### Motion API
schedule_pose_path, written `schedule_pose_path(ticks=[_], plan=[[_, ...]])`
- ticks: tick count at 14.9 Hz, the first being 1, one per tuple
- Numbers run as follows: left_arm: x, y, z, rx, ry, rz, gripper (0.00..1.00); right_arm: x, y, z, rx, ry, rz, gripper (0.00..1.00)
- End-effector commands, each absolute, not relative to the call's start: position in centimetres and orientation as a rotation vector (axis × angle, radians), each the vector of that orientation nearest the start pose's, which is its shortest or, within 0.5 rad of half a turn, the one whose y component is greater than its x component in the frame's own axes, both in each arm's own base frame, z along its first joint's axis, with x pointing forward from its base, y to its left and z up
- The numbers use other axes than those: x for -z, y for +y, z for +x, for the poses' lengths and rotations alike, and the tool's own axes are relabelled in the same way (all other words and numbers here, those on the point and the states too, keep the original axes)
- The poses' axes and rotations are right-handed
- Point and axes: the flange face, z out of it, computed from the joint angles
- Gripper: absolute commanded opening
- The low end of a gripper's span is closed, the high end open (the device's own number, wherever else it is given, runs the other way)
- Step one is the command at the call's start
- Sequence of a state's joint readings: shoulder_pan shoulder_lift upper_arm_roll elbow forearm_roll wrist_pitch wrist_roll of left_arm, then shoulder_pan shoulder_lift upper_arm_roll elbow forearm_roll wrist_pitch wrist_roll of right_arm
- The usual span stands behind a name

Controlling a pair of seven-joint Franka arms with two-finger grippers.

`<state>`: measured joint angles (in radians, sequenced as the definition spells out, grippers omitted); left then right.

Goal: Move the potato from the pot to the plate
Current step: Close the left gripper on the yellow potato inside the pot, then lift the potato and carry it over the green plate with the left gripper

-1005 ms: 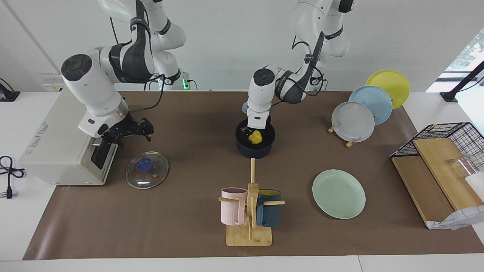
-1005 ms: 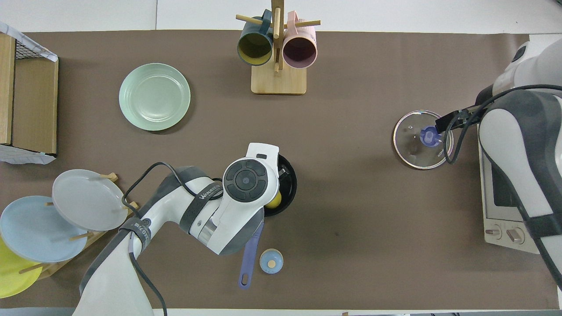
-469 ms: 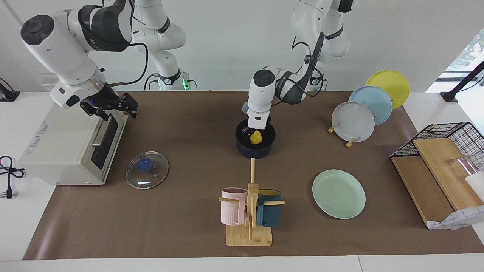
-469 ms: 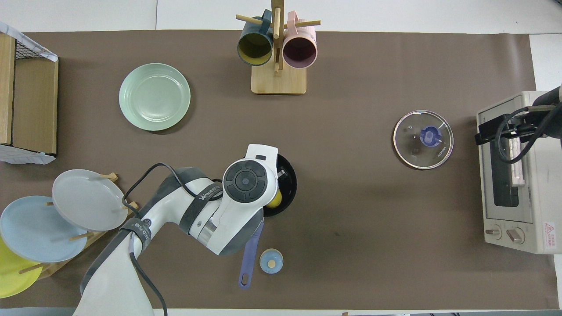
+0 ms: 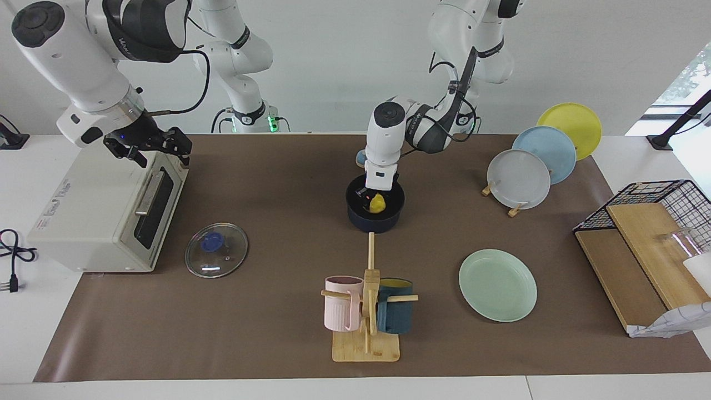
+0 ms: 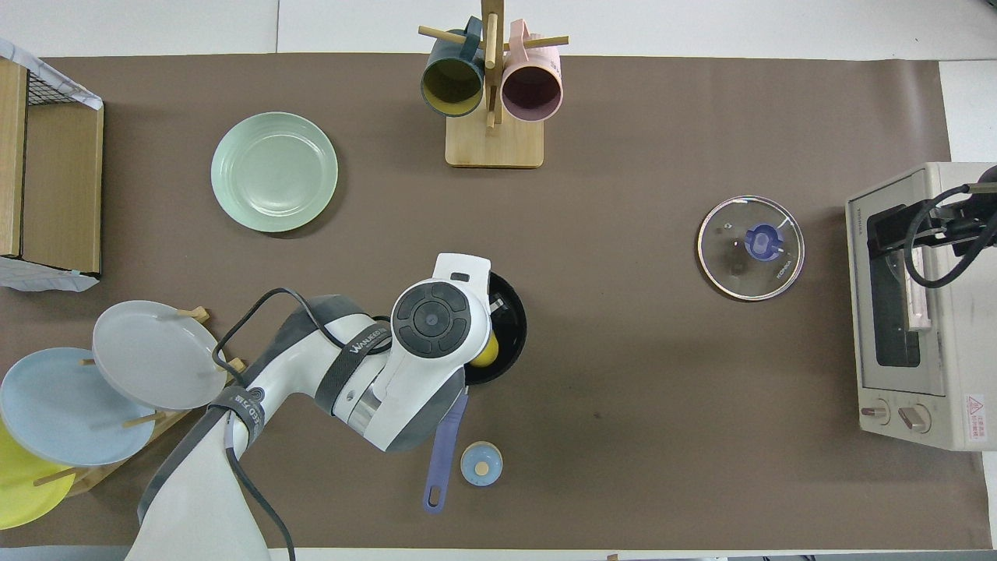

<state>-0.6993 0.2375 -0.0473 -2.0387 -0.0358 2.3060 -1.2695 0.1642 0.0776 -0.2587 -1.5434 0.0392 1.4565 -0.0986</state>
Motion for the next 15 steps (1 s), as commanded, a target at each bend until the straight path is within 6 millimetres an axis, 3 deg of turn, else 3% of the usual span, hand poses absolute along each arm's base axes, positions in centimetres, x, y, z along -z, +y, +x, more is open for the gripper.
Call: schedule_pose_path(ticks=[1,4,7,9,13,15], plan=[[-36.9,-39.7,43.8,-0.017,-0.84,-3.086,0.01,-59.3,-4.6,55.1,-0.313,0.108,-3.102,1.0],[-42.3,-38.4,45.1,-0.041,-0.75,-3.084,0.0,-60.1,-4.3,54.6,-0.291,0.101,-3.105,1.0],[-46.8,-35.1,48.3,-0.056,-0.686,-3.09,0.0,-60.6,-4.8,54.4,-0.262,0.105,-3.103,1.0],[-49.1,-31.3,51.8,-0.062,-0.633,-3.107,0.0,-60.4,-4.4,54.4,-0.268,0.092,-3.111,1.0],[-49.5,-23.4,57.4,-0.048,-0.439,-3.155,0.0,-60.2,-5.6,54.5,-0.233,0.105,-3.116,1.0],[-48.9,-20.2,60.2,-0.039,-0.347,-3.169,0.0,-60.3,-4.8,54.7,-0.208,0.065,-3.124,1.0]])
